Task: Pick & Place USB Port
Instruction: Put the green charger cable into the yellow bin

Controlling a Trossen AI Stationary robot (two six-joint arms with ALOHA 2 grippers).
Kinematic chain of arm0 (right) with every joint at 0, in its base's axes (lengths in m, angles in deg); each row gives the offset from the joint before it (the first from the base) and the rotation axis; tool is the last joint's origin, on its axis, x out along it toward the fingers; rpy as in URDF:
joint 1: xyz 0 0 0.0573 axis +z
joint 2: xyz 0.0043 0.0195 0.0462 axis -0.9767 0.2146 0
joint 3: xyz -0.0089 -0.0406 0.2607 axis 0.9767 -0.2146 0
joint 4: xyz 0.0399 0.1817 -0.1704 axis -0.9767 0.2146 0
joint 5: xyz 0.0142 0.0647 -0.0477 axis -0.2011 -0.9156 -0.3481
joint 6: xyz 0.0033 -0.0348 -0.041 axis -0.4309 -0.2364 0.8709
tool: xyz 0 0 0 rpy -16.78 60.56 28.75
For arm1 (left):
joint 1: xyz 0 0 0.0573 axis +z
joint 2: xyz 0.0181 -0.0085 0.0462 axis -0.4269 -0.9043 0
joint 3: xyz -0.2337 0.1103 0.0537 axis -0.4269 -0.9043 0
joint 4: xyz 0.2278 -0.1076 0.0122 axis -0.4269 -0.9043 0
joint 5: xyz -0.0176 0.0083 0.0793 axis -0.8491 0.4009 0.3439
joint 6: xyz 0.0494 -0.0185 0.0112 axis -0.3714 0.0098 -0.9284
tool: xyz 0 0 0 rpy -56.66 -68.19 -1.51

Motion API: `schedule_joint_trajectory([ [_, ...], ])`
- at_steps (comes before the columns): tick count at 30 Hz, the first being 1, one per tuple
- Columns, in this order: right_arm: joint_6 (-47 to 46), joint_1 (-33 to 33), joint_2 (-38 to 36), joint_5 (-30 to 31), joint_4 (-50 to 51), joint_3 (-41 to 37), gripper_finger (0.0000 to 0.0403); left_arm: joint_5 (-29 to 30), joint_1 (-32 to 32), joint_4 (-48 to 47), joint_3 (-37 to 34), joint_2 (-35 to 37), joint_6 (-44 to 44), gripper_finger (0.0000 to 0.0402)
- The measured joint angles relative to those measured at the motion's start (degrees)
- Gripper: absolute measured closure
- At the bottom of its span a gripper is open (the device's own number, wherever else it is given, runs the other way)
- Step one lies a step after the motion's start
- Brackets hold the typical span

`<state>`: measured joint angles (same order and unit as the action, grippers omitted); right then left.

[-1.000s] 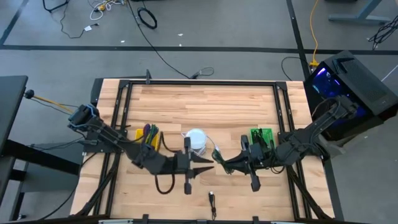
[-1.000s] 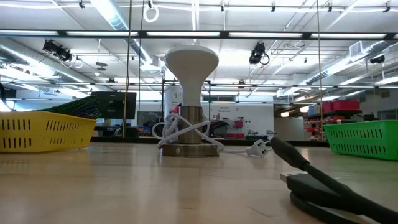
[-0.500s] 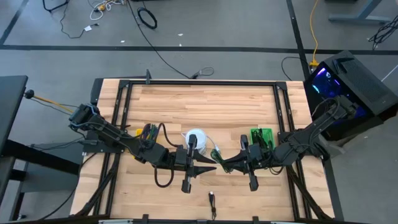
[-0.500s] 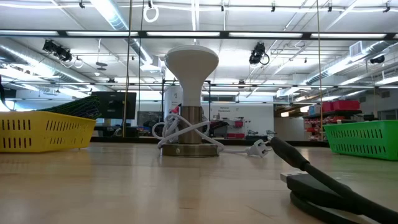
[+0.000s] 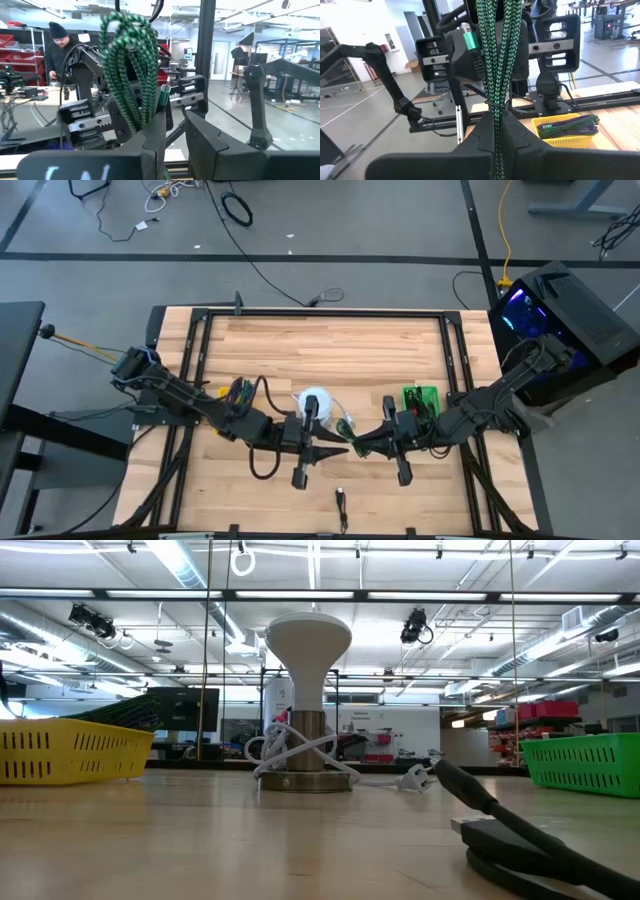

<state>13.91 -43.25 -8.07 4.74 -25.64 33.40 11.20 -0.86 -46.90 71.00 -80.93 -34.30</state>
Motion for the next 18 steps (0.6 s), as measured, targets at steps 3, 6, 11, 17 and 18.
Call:
schedule_joint_trajectory([
  [3,0.04,-0.91,0.0,-0.58,-0.91,0.0,0.0403,-0.37,0.22,0.01,0.0,0.0,0.55,0.0325],
  [6,0.16,-1.68,0.3,-2.33,-1.82,0.0,0.0403,-0.37,0.31,-0.07,0.0,0.0,0.53,0.0325],
  [11,0.17,-2.65,1.57,-3.53,-2.89,0.0,0.0403,1.14,0.54,-0.35,0.0,0.0,0.2,0.0329],
  [17,0.16,-2.85,1.73,-4.15,-2.89,-0.01,0.0403,4.17,0.58,-0.4,0.0,0.0,-1.8,0.0394],
  [18,0.18,-2.86,1.73,-4.18,-2.89,0.0,0.0403,5.35,0.48,-0.42,0.0,0.0,-2.06,0.0396],
])
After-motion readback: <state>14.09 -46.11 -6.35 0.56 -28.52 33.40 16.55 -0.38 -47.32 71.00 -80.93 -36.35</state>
